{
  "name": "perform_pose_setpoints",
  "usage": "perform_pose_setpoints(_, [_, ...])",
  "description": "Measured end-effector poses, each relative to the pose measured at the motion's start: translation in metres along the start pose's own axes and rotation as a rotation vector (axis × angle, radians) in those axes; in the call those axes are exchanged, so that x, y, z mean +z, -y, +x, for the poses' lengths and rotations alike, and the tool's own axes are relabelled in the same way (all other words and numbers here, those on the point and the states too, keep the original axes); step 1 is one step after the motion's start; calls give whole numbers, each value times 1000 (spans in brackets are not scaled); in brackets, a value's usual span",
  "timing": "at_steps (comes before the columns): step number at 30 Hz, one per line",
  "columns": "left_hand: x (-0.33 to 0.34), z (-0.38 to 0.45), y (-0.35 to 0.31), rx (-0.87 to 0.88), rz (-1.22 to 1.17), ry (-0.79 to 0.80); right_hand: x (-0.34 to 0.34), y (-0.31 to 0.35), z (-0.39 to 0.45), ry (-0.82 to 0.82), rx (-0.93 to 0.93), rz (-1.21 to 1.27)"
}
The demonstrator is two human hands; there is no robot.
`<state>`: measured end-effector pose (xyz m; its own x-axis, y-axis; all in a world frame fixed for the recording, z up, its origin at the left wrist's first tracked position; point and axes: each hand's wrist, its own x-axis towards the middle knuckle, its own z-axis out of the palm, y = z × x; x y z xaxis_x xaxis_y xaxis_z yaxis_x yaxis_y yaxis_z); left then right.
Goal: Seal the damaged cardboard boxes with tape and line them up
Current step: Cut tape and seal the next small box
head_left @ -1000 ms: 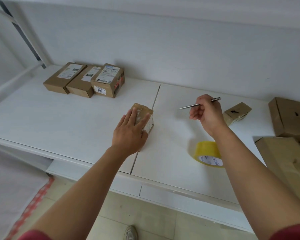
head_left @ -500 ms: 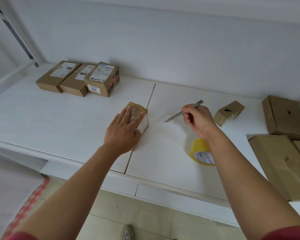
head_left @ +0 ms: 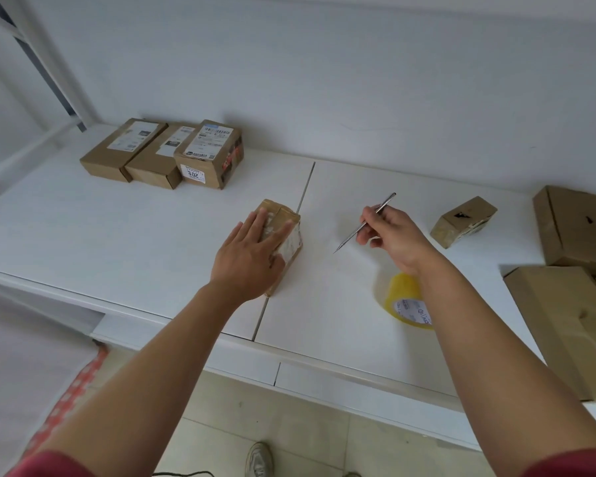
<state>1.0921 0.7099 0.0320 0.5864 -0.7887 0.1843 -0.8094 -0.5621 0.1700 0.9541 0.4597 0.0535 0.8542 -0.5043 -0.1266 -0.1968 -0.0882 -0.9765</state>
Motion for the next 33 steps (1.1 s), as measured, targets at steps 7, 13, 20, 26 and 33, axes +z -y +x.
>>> perform_pose_setpoints(7, [0,0,0,3,0,-2,-2,2,1,-16,-25,72])
perform_pose_setpoints(13, [1,0,-1,2,1,-10,4,10,0,-2,-14,167])
perform_pose_setpoints(20, [3,0,0,3,23,-12,19,45,18,-210,65,417])
perform_pose_setpoints(26, [1,0,0,0,22,-10,55,50,36,19,121,482])
perform_pose_setpoints(33, [3,0,1,-4,23,-17,26,20,36,34,67,315])
